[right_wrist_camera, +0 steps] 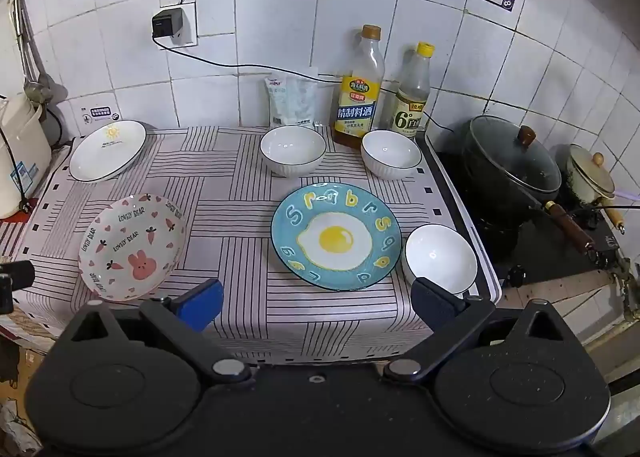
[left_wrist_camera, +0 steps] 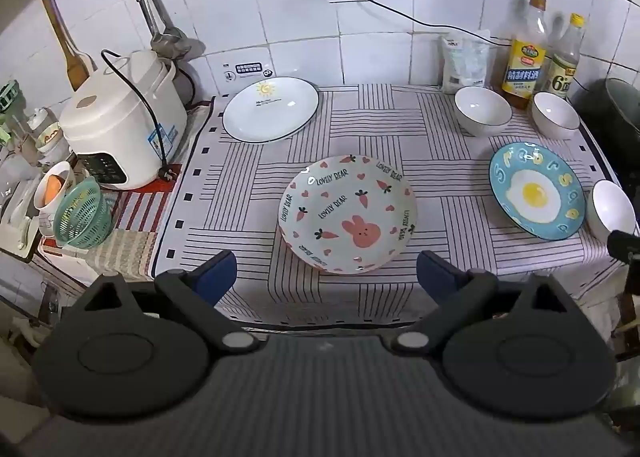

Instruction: Organize plates and bowls

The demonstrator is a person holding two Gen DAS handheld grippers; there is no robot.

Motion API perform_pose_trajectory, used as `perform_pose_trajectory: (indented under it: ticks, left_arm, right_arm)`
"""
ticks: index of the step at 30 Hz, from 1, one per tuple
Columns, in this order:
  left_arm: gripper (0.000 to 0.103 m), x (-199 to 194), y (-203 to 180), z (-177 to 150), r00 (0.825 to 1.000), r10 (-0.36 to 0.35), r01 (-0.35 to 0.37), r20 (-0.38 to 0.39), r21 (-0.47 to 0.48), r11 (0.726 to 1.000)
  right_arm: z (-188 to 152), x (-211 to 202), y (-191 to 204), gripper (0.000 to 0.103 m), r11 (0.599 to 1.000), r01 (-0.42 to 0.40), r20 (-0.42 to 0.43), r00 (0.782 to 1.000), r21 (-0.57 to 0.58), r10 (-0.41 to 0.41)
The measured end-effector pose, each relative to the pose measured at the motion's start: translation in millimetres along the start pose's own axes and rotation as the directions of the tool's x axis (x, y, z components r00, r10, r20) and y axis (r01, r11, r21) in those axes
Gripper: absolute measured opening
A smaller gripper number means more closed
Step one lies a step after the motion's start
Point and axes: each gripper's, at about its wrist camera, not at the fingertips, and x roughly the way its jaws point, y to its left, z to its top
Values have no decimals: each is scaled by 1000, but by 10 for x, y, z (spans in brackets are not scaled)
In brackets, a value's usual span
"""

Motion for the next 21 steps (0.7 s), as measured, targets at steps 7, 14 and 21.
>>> perform_pose_trajectory:
  ticks: [7, 14, 21]
  left_arm:
    - [95, 2, -142, -95, 1000, 16, -16, -1, 21, 1000]
    - [96, 45, -129, -162, 1000, -1, 2, -9, 31, 1000]
    - [96, 49, -100, -202, 999, -36, 36, 3, 1, 999]
  right_arm:
    - [-7, -6, -9, 101, 1000, -3, -2, 1000, -4, 3]
    - [-41, -1, -26, 101, 1000, 9, -10, 1000, -6, -9]
    - [-80, 12, -40, 101, 1000, 12, -3, 1000, -3, -12]
